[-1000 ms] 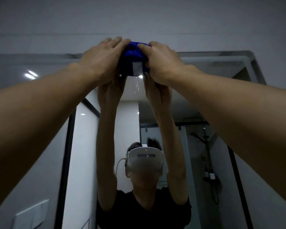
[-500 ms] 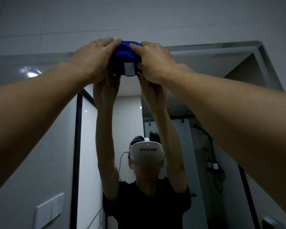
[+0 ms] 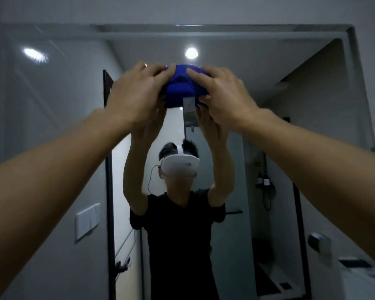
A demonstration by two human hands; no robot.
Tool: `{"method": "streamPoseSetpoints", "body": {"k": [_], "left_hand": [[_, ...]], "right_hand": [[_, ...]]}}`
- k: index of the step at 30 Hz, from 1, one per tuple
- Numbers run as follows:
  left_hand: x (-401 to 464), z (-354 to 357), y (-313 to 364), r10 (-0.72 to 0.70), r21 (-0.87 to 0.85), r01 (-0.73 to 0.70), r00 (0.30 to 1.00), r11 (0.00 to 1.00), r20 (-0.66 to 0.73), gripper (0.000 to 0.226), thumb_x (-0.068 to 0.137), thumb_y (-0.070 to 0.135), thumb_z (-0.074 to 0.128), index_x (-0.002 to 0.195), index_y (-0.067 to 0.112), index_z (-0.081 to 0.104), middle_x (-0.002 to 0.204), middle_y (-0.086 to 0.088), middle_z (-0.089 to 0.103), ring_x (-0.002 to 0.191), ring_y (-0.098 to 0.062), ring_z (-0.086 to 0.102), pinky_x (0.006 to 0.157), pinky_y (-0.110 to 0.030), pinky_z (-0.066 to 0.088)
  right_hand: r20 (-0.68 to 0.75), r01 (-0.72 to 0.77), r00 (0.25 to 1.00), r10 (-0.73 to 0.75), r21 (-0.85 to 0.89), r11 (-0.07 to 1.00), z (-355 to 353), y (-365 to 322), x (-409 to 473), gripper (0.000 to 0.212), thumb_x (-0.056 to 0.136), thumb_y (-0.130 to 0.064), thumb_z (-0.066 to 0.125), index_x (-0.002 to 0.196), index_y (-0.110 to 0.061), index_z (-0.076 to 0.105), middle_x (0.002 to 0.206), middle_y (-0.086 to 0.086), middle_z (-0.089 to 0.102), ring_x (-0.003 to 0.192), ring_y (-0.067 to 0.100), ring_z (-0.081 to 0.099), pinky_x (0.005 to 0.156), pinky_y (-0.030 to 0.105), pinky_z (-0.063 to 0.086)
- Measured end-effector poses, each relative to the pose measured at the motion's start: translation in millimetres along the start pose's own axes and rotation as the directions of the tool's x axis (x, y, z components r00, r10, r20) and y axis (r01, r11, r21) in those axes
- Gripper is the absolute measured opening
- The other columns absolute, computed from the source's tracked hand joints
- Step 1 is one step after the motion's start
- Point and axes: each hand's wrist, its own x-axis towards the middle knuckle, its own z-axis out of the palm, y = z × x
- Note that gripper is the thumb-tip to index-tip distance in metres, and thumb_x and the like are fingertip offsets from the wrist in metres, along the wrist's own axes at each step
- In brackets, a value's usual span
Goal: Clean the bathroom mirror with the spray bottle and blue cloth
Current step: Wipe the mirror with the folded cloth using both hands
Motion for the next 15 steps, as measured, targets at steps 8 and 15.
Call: {"method": "streamPoseSetpoints", "body": {"k": [8,15], "left_hand": [[-112,7,54,0.040,-0.086,-0.037,0.999,0.996,0.033,0.062,0.082,0.009,0.074,0.141,0.011,0.055,0.132,-0.016,0.063,0.106,-0.039,0.058,0.084,-0.047,0.050],[-213,18,108,0.069,-0.182,-0.045,0.989,0.982,0.131,0.061,0.074,0.006,0.078,0.133,0.006,0.062,0.124,-0.019,0.066,0.101,-0.040,0.061,0.087,-0.046,0.048]], "right_hand": [[0.042,-0.003,0.999,0.001,0.047,0.999,15,-36,-126,0.061,0.089,-0.011,0.067,0.146,-0.012,0.045,0.144,0.019,0.047,0.124,0.038,0.045,0.097,0.046,0.046],[0.156,0.010,0.988,-0.012,0.014,1.000,29,-56,-239,0.060,0.081,-0.008,0.075,0.138,-0.010,0.055,0.136,0.021,0.054,0.109,0.038,0.056,0.087,0.043,0.055]]}}
